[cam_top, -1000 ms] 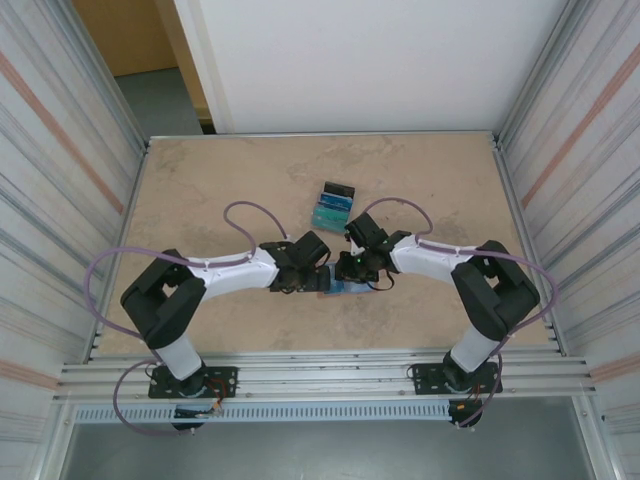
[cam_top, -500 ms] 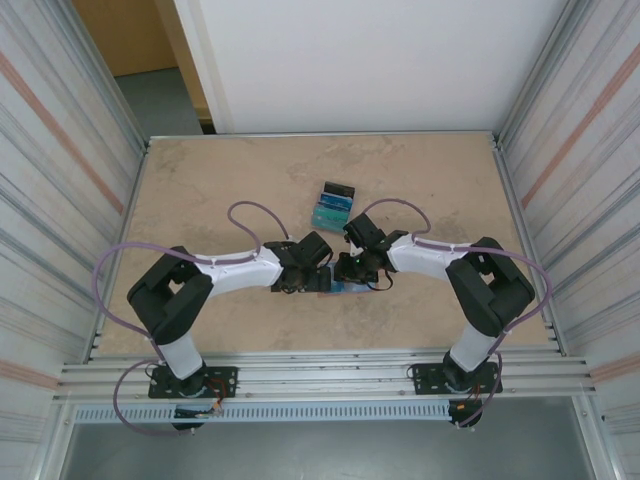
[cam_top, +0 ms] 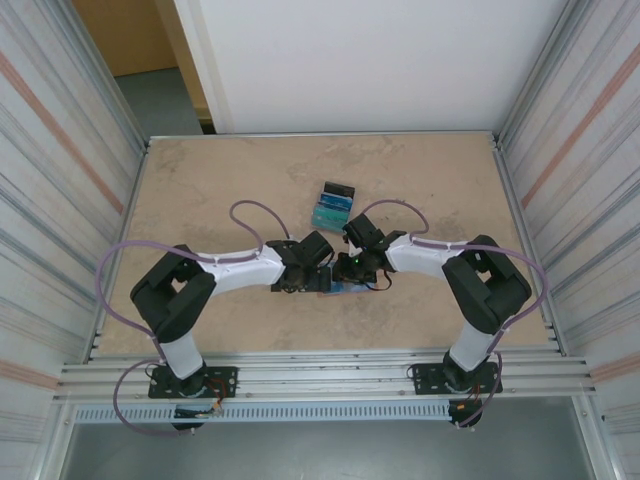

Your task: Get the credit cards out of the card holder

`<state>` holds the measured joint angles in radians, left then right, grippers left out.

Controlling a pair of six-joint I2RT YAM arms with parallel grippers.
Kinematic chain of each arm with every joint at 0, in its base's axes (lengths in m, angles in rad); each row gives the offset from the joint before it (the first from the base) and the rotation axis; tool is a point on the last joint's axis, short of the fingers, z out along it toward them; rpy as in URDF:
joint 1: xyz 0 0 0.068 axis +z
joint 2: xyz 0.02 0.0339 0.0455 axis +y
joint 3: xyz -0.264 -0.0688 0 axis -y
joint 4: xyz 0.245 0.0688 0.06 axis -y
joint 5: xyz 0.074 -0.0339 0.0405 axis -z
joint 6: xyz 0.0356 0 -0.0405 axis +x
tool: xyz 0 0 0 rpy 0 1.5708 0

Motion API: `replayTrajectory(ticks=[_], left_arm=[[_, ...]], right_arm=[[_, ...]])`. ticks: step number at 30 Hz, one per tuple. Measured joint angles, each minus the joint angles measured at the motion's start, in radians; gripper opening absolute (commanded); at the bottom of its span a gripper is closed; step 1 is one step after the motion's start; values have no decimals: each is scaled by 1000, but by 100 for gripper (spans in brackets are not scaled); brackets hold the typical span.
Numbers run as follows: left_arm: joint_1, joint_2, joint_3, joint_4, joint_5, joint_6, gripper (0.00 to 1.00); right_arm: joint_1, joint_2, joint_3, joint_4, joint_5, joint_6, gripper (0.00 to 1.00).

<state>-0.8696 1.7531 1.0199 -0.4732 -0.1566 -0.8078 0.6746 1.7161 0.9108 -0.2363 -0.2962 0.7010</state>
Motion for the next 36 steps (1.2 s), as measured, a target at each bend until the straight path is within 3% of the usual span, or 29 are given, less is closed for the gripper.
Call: replayTrajectory(ticks=[19,24,36], left_arm=[[0,6,9,-10,0,3,99],[0,7,11,-14,0,3,99],[16,-7,5,-13,7,10,99]], right_arm=[[-127,8,-192,397,-300,78,12],[-133,39,-195,462,-329,95,0],[-147,14,-216,473,-326,100,0]])
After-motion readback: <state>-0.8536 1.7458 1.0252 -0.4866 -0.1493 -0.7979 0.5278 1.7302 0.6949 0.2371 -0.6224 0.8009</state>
